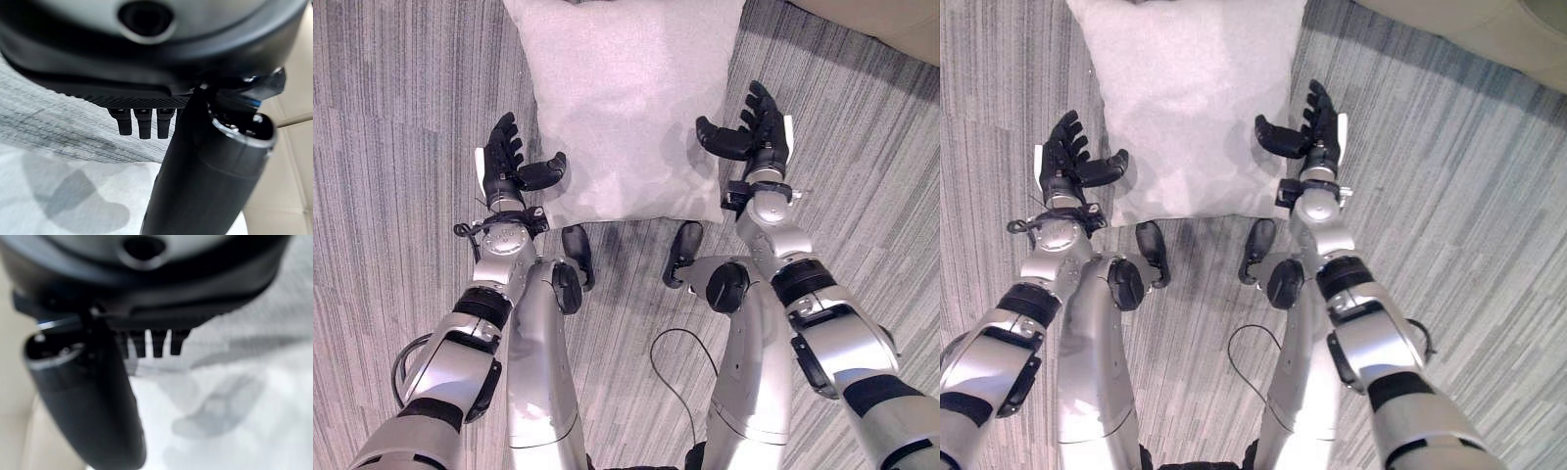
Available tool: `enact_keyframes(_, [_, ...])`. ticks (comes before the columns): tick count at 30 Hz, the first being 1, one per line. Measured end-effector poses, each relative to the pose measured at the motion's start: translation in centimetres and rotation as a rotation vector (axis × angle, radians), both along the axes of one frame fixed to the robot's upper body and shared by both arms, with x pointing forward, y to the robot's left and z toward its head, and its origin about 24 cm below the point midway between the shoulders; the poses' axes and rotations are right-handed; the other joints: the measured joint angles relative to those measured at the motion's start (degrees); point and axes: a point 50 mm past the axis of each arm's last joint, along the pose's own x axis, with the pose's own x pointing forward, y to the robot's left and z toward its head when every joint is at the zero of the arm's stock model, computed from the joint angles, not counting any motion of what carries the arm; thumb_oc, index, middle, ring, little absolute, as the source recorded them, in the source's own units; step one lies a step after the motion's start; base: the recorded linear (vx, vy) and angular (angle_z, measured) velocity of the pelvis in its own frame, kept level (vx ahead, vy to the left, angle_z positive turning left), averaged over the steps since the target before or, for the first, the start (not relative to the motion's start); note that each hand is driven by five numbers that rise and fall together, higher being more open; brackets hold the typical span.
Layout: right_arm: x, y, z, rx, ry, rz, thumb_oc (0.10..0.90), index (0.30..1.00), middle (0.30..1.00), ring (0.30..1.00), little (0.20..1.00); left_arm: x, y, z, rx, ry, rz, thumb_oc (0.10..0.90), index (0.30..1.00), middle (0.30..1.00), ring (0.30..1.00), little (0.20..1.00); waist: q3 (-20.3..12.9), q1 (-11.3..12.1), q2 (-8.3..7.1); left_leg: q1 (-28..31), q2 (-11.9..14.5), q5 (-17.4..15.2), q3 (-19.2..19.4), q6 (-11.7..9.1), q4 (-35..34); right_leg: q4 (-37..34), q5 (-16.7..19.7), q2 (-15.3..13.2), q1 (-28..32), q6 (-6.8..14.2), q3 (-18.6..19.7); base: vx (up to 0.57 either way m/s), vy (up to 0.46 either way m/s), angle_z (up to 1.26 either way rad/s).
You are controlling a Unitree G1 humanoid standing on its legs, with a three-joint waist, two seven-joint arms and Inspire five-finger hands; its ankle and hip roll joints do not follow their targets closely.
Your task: Pick up all the scattered cushions and arrange them neatly on the sofa.
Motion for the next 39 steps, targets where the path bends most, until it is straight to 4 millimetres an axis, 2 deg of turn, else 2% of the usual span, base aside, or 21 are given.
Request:
enact_keyframes(3, [0.0, 1.5, -0.4, -0.019, 0.013, 0.045, 0.8, 0.9, 0.9, 0.9, 0.9, 0.3, -1.1, 0.3, 0.024, 0.001, -0.021, 0.8, 0.9, 0.9, 0.9, 0.9, 0.2, 0.1, -0.29, 0.0, -0.2, 0.1, 0.1, -0.2, -0.3, -0.3, 0.1, -0.2, 0.1, 0.2, -0.1, 0.0, 0.012, 0.0])
enact_keyframes(5, [0.0, 1.8, -0.4, -0.063, 0.013, 0.053, 0.8, 0.9, 0.9, 0.9, 0.9, 0.4, -1.6, 0.7, 0.034, -0.008, -0.029, 0.8, 0.9, 0.9, 0.9, 0.9, 0.2, 0.0, -0.41, 0.0, -0.1, 0.0, 0.1, -0.1, -0.2, -0.4, 0.1, -0.2, 0.2, 0.2, -0.1, 0.0, 0.0, 0.0])
enact_keyframes(12, [0.0, 1.8, -1.4, -0.172, 0.037, 0.018, 0.8, 0.9, 0.9, 0.9, 0.9, 0.6, -2.9, 1.3, 0.068, -0.027, -0.042, 0.8, 0.9, 0.9, 0.9, 0.9, 0.2, -0.2, -0.44, 0.3, -1.0, -0.1, 0.0, 0.3, -0.4, -0.3, -0.1, -1.0, 0.8, 0.0, -0.2, 0.02, 0.021, 0.04])
enact_keyframes(23, [-0.3, 0.8, -1.4, -0.474, 0.017, -0.11, 0.8, 0.9, 0.9, 0.9, 0.9, 0.4, -2.7, 0.6, 0.141, -0.004, 0.004, 0.8, 0.9, 0.9, 0.9, 0.9, 0.2, -1.2, -0.44, -0.3, -1.0, -0.8, 0.5, 1.3, 0.9, 0.5, -0.7, -1.0, 0.1, 0.5, 0.6, 0.01, 0.006, -0.01])
enact_keyframes(27, [-0.6, 1.8, -1.9, -0.486, 0.019, -0.101, 0.8, 0.9, 0.9, 0.9, 0.9, 0.3, -3.2, 0.4, 0.175, 0.008, 0.004, 0.8, 0.9, 0.9, 0.9, 0.9, 0.2, -1.3, -0.43, -0.3, -0.2, -1.1, 1.1, 1.4, 1.4, 0.6, -0.7, -0.8, -0.3, 0.6, 0.8, 0.0, 0.002, -0.07])
enact_keyframes(28, [-0.6, 2.8, -2.2, -0.467, 0.026, -0.091, 0.8, 0.9, 0.9, 0.9, 0.9, 0.3, -3.9, 0.1, 0.188, 0.021, -0.014, 0.8, 0.9, 0.9, 0.9, 0.9, 0.2, -1.3, -0.41, -0.2, -0.2, -1.1, 1.2, 1.4, 1.4, 0.9, -0.6, -0.7, -0.4, 0.6, 1.0, 0.0, 0.0, 0.0])
enact_keyframes(31, [-0.8, 4.5, -2.3, -0.433, 0.023, -0.054, 0.8, 0.9, 0.9, 0.9, 0.9, 0.3, -4.2, 0.2, 0.194, 0.026, -0.023, 0.8, 0.9, 0.9, 0.9, 0.9, 0.2, -1.1, -0.39, -0.1, -0.1, -1.0, 1.3, 1.3, 1.6, 1.1, -0.7, -0.2, -0.5, 0.5, 1.3, 0.0, 0.0, 0.0])
enact_keyframes(32, [-1.0, 5.3, -2.3, -0.422, 0.011, -0.036, 0.77, 0.855, 0.855, 0.855, 0.855, 0.4, -4.5, 0.1, 0.19, 0.033, -0.03, 0.8, 0.9, 0.9, 0.9, 0.9, 0.2, -1.1, -0.38, 0.0, 0.0, -1.0, 1.5, 1.3, 1.6, 1.1, -0.6, -0.1, -0.6, 0.6, 1.7, -0.01, 0.01, -0.04])
enact_keyframes(33, [-1.1, 5.5, -2.3, -0.414, 0.009, -0.033, 0.695, 0.742, 0.742, 0.742, 0.742, 0.4, -4.5, 0.1, 0.192, 0.037, -0.031, 0.761, 0.841, 0.841, 0.841, 0.841, 0.2, -1.1, -0.38, 0.2, 0.0, -1.0, 1.6, 1.3, 1.6, 1.1, -0.6, 0.0, -0.6, 0.6, 1.9, 0.0, 0.0, 0.0])
enact_keyframes(34, [-1.1, 5.4, -2.2, -0.404, 0.012, -0.036, 0.4, 0.3, 0.3, 0.3, 0.3, 0.4, -4.5, 0.1, 0.188, 0.04, -0.033, 0.4, 0.3, 0.3, 0.3, 0.3, 0.2, -1.2, -0.38, 0.3, 0.0, -1.0, 1.8, 1.3, 1.6, 1.1, -0.6, 0.0, -0.6, 0.6, 2.1, 0.0, 0.0, 0.0])
enact_keyframes(39, [-1.1, 4.9, -1.4, -0.295, 0.006, -0.036, 0.4, 0.3, 0.3, 0.3, 0.3, 0.4, -3.6, 0.8, 0.108, 0.031, 0.0, 0.4, 0.3, 0.3, 0.3, 0.3, 0.2, -1.1, -0.35, 0.5, 0.0, -1.0, 2.0, 1.3, 1.6, 1.1, -0.5, 0.1, -0.5, 0.7, 2.1, 0.0, 0.0, 0.0])
